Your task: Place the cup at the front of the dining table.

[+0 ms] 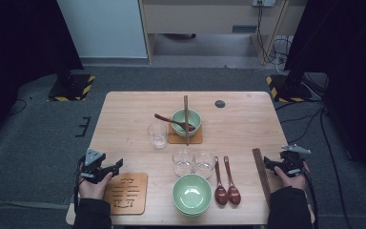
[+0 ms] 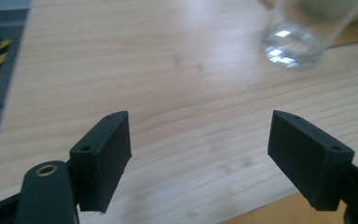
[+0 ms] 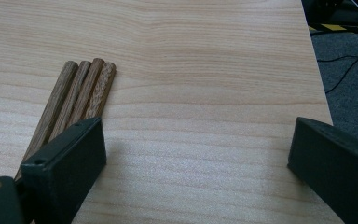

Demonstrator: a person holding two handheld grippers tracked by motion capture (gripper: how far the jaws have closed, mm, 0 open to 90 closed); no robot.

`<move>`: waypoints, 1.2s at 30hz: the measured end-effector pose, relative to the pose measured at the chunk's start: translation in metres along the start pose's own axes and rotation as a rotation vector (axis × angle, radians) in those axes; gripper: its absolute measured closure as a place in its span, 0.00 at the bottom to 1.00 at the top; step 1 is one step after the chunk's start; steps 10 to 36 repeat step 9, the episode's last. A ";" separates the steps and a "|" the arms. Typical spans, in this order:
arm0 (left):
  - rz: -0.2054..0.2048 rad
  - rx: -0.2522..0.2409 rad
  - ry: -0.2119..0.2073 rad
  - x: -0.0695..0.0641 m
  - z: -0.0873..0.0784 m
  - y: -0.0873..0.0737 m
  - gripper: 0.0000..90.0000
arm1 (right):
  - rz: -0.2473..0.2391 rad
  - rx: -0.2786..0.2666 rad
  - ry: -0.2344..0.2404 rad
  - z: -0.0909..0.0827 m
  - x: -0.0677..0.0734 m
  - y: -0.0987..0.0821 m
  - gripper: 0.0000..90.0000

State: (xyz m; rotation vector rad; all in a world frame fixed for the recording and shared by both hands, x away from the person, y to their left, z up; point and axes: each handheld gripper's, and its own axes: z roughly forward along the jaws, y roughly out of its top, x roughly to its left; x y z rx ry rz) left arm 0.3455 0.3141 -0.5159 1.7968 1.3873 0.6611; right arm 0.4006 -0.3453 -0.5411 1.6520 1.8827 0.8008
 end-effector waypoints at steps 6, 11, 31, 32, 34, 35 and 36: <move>0.006 0.063 0.054 0.015 0.008 -0.012 0.22 | -0.001 0.000 0.000 0.000 0.000 0.000 0.05; -0.010 0.077 0.055 0.018 0.010 -0.014 0.21 | 0.000 0.000 0.000 0.000 0.000 0.000 0.05; -0.010 0.077 0.055 0.018 0.010 -0.014 0.21 | 0.000 0.000 0.000 0.000 0.000 0.000 0.05; -0.010 0.077 0.055 0.018 0.010 -0.014 0.21 | 0.000 0.000 0.000 0.000 0.000 0.000 0.05; -0.010 0.077 0.055 0.018 0.010 -0.014 0.21 | 0.000 0.000 0.000 0.000 0.000 0.000 0.05; -0.010 0.077 0.055 0.018 0.010 -0.014 0.21 | 0.000 0.000 0.000 0.000 0.000 0.000 0.05; -0.010 0.077 0.055 0.018 0.010 -0.014 0.21 | 0.000 0.000 0.000 0.000 0.000 0.000 0.05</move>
